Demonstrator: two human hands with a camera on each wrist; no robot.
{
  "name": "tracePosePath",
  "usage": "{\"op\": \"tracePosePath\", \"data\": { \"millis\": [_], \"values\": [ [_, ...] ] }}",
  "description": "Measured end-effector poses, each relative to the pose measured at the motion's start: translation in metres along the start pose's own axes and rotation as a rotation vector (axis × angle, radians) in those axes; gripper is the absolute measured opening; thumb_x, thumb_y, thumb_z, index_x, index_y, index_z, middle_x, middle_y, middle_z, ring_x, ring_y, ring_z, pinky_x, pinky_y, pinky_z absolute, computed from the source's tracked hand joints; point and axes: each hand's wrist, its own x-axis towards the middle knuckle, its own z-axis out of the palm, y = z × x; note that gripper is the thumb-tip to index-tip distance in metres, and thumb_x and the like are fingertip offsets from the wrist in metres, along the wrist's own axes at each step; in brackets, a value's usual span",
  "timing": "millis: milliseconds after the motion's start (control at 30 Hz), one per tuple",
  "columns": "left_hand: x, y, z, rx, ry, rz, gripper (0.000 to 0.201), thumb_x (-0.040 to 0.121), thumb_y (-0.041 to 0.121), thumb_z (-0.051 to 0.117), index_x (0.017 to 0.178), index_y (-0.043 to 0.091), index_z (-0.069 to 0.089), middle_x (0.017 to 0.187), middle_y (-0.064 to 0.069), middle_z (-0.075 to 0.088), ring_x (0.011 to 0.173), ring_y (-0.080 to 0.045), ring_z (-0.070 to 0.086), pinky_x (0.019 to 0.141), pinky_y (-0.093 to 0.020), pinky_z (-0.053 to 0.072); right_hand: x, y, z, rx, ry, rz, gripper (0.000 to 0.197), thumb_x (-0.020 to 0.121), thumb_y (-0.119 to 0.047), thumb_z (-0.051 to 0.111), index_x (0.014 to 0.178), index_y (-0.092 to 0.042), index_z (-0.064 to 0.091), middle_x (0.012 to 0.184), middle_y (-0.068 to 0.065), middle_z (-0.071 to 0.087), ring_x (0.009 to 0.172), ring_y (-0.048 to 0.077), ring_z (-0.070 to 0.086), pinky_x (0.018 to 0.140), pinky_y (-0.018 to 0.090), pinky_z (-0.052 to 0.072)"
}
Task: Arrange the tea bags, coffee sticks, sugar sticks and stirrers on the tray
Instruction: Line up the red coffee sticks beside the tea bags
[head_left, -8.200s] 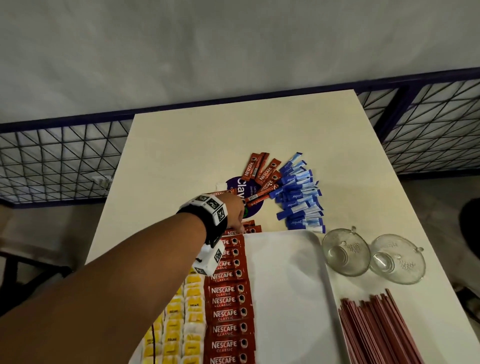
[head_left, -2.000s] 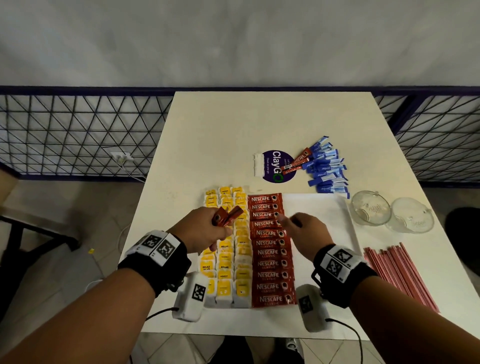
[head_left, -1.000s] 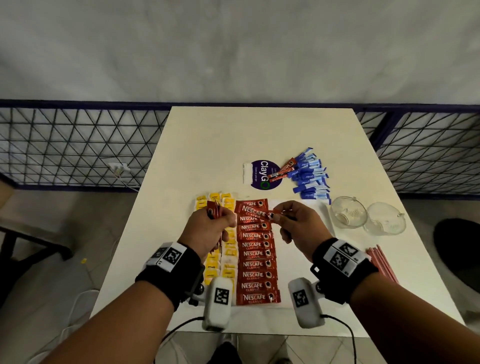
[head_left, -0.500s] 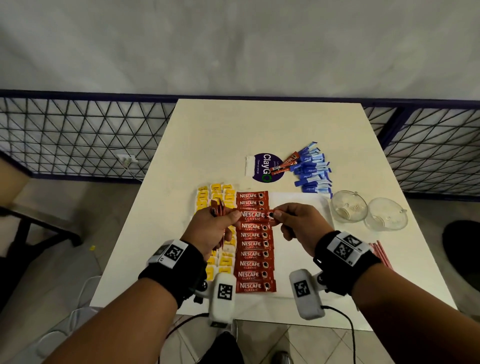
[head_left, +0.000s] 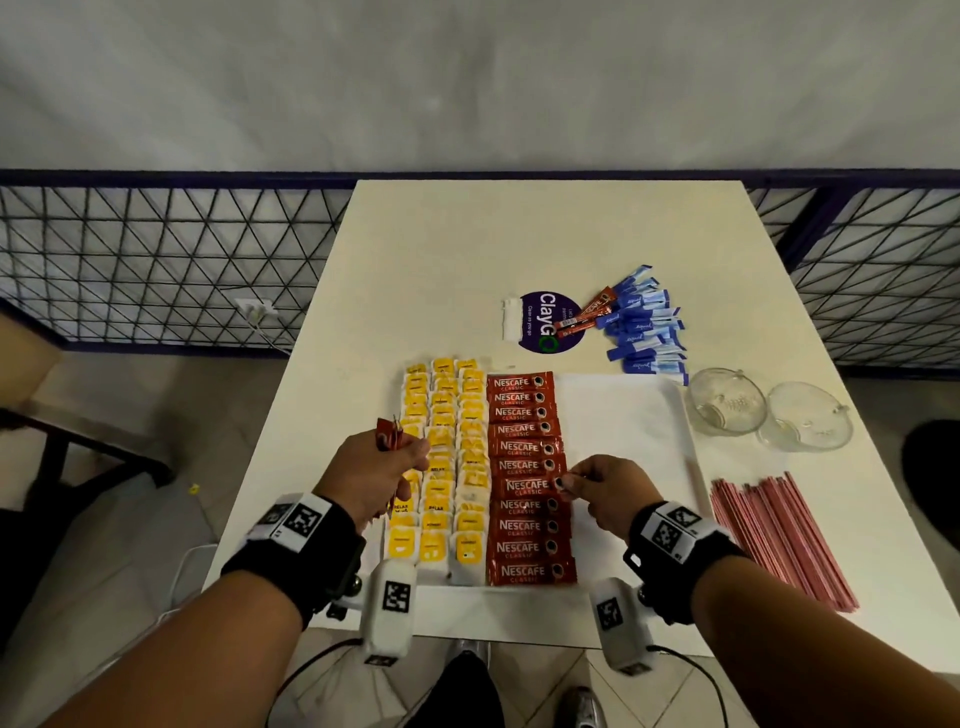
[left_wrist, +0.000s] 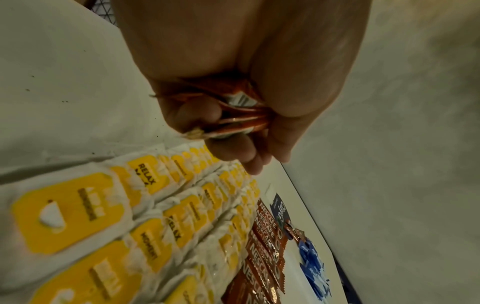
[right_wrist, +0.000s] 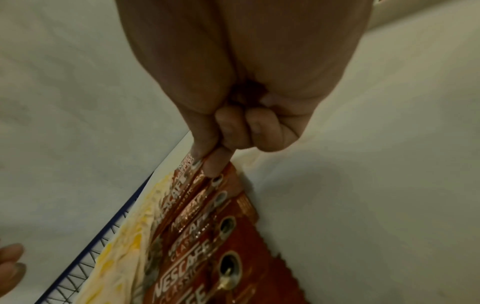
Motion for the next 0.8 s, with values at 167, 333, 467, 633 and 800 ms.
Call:
{"op": "tracePosePath", "data": {
  "millis": [167, 333, 467, 633, 800],
  "values": [
    [0.003, 0.001, -0.005, 0.001, -0.012, 0.005, 0.019, 0.091, 0.027, 0.064, 0.086, 0.009, 0.068, 0.09, -0.017, 0.071, 0.05, -0.016, 0.051, 0.041, -0.022, 0.032, 0.005, 0.003, 0.005, -0.072, 0.056, 0.047, 0.021, 0.084, -0.038, 0.069, 0.08, -0.019, 0.064, 0.077, -0.002, 0.072, 0.057, 0.01, 0.054, 0.059, 0.026, 0.042],
    [0.002, 0.001, -0.005, 0.018, -0.037, 0.007, 0.021, 0.092, 0.026, 0.063, 0.084, 0.008, 0.068, 0.079, -0.006, 0.069, 0.049, -0.014, 0.051, 0.04, -0.021, 0.033, 0.002, -0.005, 0.007, -0.212, 0.11, 0.056, 0.026, 0.085, -0.043, 0.066, 0.075, -0.02, 0.062, 0.077, -0.004, 0.068, 0.073, 0.011, 0.06, 0.056, 0.023, 0.039],
    [0.001, 0.0, -0.004, 0.042, -0.05, 0.005, 0.023, 0.092, 0.026, 0.063, 0.085, 0.004, 0.069, 0.079, -0.01, 0.068, 0.051, -0.016, 0.052, 0.04, -0.02, 0.033, 0.002, -0.01, 0.01, -0.266, 0.109, 0.092, 0.029, 0.085, -0.048, 0.064, 0.077, -0.02, 0.061, 0.078, -0.003, 0.065, 0.076, 0.015, 0.06, 0.063, 0.025, 0.041],
    [0.0, -0.001, -0.004, 0.029, -0.064, 0.019, 0.019, 0.091, 0.025, 0.064, 0.088, 0.007, 0.068, 0.085, -0.009, 0.071, 0.051, -0.018, 0.053, 0.037, -0.02, 0.033, 0.001, -0.013, 0.011, -0.321, 0.094, 0.098, 0.034, 0.086, -0.049, 0.061, 0.075, -0.017, 0.062, 0.074, -0.004, 0.064, 0.071, 0.013, 0.058, 0.062, 0.025, 0.041],
    [-0.002, 0.001, -0.003, 0.03, -0.093, 0.028, 0.024, 0.091, 0.027, 0.065, 0.089, 0.003, 0.067, 0.079, -0.007, 0.07, 0.051, -0.018, 0.054, 0.037, -0.019, 0.034, -0.001, -0.016, 0.007, -0.354, 0.064, 0.109, 0.038, 0.085, -0.051, 0.063, 0.075, -0.014, 0.066, 0.075, -0.003, 0.067, 0.067, 0.01, 0.057, 0.052, 0.021, 0.037]
  ]
}}
